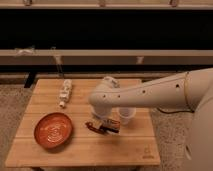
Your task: Place the eraser in the ceramic cup
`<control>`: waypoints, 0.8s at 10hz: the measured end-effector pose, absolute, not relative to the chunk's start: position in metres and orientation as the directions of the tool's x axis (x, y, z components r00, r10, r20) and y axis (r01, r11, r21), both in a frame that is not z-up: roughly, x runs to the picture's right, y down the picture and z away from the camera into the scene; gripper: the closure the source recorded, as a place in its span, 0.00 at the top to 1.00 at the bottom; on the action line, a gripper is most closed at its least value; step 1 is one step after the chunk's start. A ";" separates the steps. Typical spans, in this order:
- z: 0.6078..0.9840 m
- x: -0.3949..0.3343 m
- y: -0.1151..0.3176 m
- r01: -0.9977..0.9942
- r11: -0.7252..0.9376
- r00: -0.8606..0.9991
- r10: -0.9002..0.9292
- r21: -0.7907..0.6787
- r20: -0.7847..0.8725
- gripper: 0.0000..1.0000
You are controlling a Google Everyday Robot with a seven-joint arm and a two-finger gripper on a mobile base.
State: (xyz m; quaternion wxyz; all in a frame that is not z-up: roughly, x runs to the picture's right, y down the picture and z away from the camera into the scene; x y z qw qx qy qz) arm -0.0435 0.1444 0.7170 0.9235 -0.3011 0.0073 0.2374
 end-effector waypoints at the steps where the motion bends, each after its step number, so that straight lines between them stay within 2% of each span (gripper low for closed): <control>1: 0.708 -0.059 0.127 -0.426 0.715 0.892 0.436 -0.554 -0.123 0.00; 4: 0.704 -0.074 0.090 -0.424 0.726 0.884 0.463 -0.541 -0.072 0.00; 8: 0.722 -0.028 0.088 -0.498 0.702 0.832 0.552 -0.509 -0.052 0.00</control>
